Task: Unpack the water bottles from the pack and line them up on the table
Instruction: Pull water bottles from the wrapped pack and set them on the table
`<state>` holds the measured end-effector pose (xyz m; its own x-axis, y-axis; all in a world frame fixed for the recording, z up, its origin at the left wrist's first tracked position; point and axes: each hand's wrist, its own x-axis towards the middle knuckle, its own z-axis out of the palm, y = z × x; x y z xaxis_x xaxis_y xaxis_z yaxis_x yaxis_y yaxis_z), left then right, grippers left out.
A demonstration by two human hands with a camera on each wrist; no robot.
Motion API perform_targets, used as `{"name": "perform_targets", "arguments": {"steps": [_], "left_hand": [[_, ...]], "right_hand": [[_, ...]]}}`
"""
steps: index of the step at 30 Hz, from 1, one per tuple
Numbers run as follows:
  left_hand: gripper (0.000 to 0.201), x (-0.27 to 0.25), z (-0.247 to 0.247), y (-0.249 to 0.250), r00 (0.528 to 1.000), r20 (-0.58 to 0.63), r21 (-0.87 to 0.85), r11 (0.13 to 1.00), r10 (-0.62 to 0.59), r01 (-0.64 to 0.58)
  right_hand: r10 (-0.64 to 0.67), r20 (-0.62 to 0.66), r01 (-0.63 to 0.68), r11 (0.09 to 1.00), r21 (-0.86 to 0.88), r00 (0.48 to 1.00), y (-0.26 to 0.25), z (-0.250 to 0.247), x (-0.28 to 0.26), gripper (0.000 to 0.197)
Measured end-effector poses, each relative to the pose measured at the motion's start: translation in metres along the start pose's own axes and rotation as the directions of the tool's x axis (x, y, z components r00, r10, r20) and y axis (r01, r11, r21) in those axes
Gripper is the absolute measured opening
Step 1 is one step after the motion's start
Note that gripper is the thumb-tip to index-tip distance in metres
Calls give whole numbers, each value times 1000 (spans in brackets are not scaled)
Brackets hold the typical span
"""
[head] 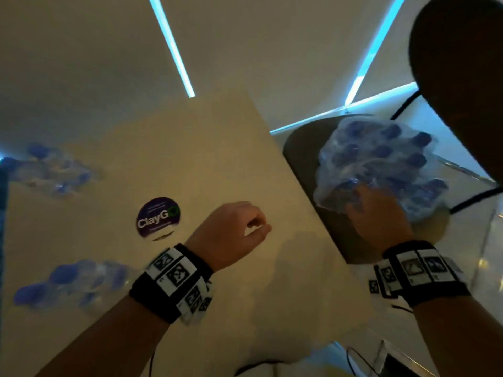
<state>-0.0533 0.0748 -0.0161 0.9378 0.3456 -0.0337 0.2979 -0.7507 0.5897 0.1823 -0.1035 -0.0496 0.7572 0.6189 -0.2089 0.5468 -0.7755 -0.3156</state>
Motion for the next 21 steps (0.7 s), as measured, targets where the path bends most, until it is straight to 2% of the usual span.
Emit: {"name": "perform_targets", "arguments": {"steps": [2, 4, 6, 8, 9, 11, 13, 15, 17, 21], "left_hand": [[18, 51, 30, 33, 993, 87, -12, 996, 84, -83], [19, 93, 59, 70, 958, 197, -29, 978, 207, -206], [23, 128, 89, 102, 902, 328, -31, 958, 280, -286], [34, 161, 117, 130, 875, 382, -7, 948, 295, -317], [40, 176, 128, 140, 886, 369, 26, 950, 281, -313], [52, 197, 148, 154, 938, 282, 110, 964, 204, -242], [61, 207, 160, 162, 980, 177, 164, 979, 89, -119], [63, 214, 166, 166, 997, 63, 195, 979, 40, -52], [65, 220, 171, 165, 998, -4, 177, 982, 61, -59], [60, 227, 177, 168, 979, 87, 276, 940, 183, -200]], "right_hand": [[6, -98, -14, 997, -82, 995, 45, -17, 10, 19], [4, -130, -24, 989, -148, 991, 73, -34, 18, 12], [-23, -124, 1, 986, -170, 992, 87, -40, 22, 4], [-72, -96, 60, 990, -126, 993, 99, -35, 24, 12], [-85, -53, 79, 992, -96, 995, 104, -33, 24, 20], [-62, 13, 63, 993, -97, 998, 112, -35, 20, 35], [-27, -7, 26, 996, -90, 1000, 122, -42, 17, 45], [-18, -37, 12, 989, -148, 999, 133, -51, 15, 53], [15, -77, -31, 978, -209, 997, 142, -59, 16, 60], [101, -79, -117, 962, -246, 992, 151, -67, 28, 68]]}}
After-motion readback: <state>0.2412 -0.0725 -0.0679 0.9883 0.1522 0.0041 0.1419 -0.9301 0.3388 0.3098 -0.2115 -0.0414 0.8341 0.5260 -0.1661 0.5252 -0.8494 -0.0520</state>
